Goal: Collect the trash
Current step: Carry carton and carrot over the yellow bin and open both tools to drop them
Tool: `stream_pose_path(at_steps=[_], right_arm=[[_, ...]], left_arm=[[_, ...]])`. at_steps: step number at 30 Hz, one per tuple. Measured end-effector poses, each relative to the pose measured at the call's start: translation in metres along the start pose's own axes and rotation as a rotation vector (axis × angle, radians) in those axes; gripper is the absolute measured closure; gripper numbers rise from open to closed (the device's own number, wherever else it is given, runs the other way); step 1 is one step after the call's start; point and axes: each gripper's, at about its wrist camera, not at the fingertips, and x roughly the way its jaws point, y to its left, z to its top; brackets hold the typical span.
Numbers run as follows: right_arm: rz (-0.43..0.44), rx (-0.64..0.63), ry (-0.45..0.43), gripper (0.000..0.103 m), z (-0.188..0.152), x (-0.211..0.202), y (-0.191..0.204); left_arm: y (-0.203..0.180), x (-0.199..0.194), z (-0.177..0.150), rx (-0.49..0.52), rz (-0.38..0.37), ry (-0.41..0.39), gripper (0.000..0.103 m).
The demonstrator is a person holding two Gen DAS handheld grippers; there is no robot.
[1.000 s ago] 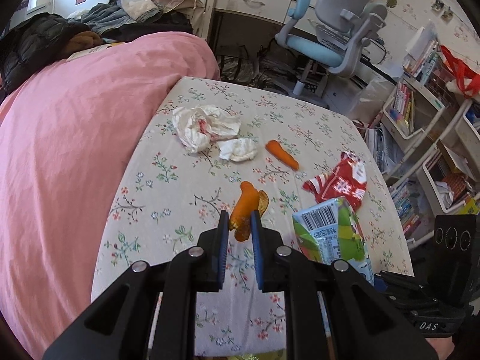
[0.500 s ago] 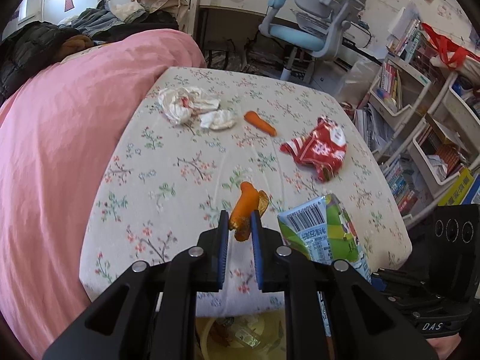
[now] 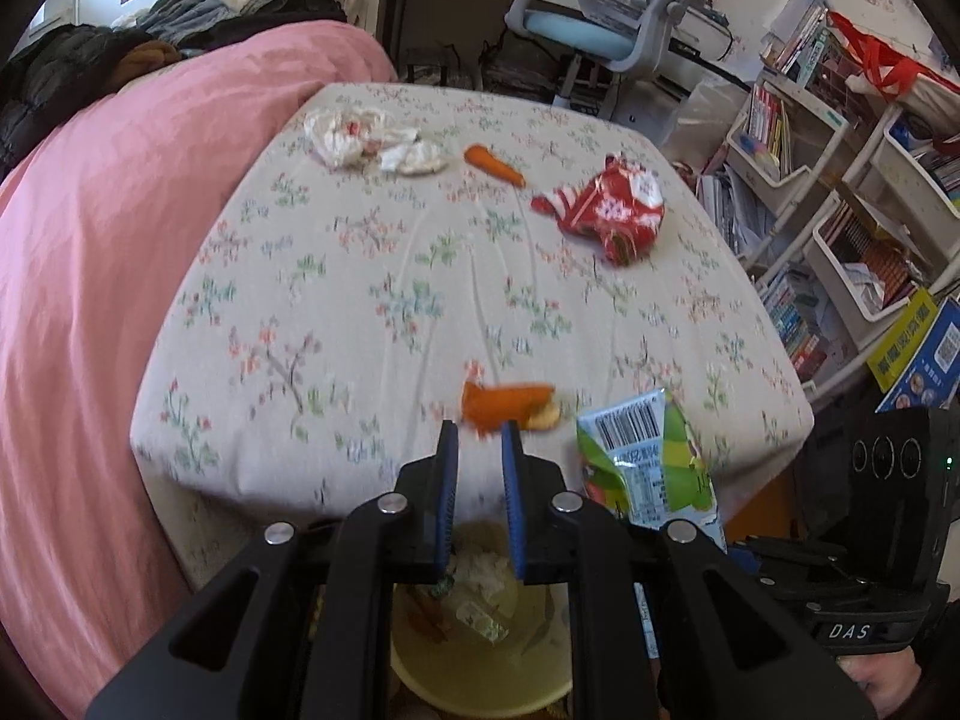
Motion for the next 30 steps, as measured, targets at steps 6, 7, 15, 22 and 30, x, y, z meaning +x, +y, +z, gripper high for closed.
stream_pose_path(at_steps=[6,7,15,22,30], right_arm=[[-0.006,0.002,0.005,0.073,-0.015,-0.004,-0.001],[-0.008,0.002,0.0,0.073,-0.015,-0.005,-0.001],[-0.003,0.03,-0.036,0.073,-0.016,-0.016,-0.007],[0.004,0.056,-0.05,0.073,-0.016,-0.021,-0.014],[0.018,0.081,-0.052,0.074,-0.013,-0.021,-0.019]], left_arm=[[0.013,-0.003,-0.01,-0.067,0.005,0.014,0.088],[0.015,0.0,-0.008,-0.078,-0.003,0.017,0.088],[-0.009,0.015,0.009,0.09,-0.011,0.037,0.088],[-0.03,0.026,0.032,0.446,-0.036,0.047,0.064],[-0.04,0.053,0.026,0.598,-0.072,0.14,0.064]])
